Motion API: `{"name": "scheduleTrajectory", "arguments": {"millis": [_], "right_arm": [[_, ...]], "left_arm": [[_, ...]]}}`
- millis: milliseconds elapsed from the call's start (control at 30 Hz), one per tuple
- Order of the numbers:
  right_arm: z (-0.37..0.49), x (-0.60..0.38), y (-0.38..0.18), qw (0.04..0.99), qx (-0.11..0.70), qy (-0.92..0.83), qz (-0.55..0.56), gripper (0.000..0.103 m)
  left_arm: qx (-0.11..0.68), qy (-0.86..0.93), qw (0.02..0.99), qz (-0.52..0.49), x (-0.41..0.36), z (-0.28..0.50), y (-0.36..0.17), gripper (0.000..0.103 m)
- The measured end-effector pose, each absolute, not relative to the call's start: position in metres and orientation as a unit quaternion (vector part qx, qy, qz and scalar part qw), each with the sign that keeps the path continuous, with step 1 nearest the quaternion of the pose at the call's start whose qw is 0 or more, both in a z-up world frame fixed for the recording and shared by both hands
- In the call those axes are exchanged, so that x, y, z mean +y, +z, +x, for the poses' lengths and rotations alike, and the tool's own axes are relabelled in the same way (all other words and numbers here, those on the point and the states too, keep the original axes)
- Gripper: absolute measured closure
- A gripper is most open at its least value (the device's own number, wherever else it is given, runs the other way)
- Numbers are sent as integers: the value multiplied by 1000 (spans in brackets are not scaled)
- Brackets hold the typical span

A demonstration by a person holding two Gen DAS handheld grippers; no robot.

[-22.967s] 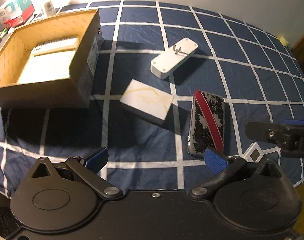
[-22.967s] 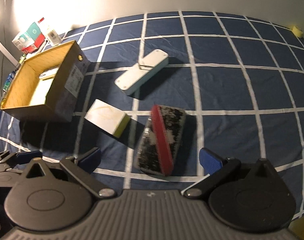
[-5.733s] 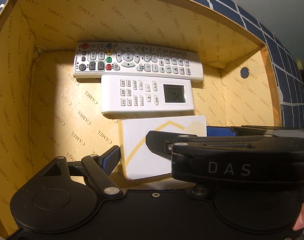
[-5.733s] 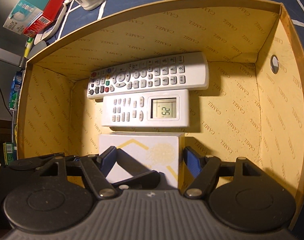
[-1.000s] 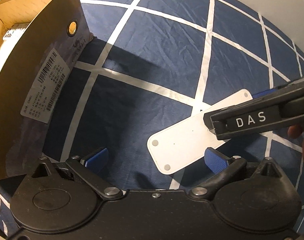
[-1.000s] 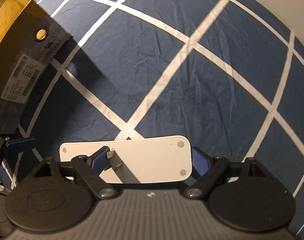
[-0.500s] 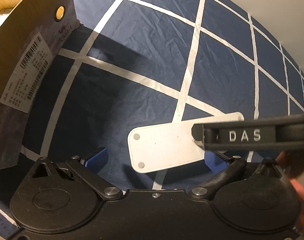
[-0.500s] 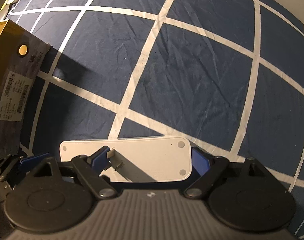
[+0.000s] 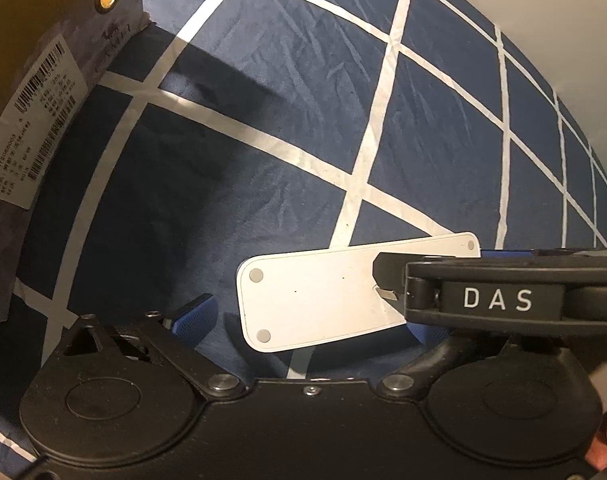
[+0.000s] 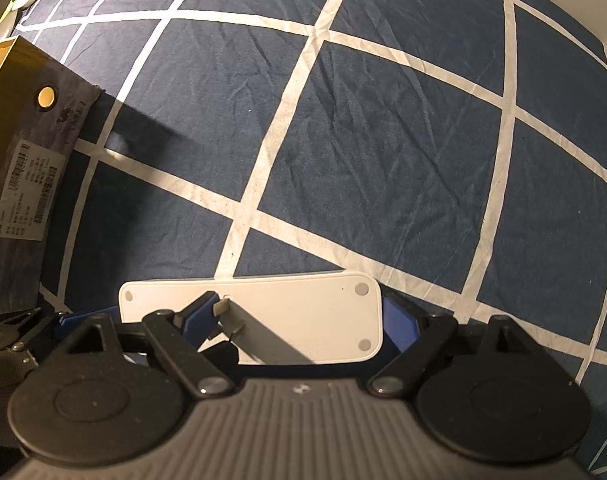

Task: Organize objects
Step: 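Lift the white charger with the right gripper and carry it toward the box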

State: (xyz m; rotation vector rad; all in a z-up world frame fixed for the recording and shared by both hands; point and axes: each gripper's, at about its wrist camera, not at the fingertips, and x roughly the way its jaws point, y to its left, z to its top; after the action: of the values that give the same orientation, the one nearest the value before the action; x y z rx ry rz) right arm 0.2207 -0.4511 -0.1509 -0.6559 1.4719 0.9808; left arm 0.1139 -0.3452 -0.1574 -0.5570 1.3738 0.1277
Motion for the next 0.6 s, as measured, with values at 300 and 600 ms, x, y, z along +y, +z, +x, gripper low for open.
{"name": "scheduleTrajectory", "arguments": {"millis": [300,600], "right_arm": [[217,-453,-150,584,631,424,-285,17],[214,-452,-150,644,656,330,-214,17]], "left_arm": [[624,59,732,-267,-343,111,-158,19],[624,58,732,-266,-343,111,-157,20]]}}
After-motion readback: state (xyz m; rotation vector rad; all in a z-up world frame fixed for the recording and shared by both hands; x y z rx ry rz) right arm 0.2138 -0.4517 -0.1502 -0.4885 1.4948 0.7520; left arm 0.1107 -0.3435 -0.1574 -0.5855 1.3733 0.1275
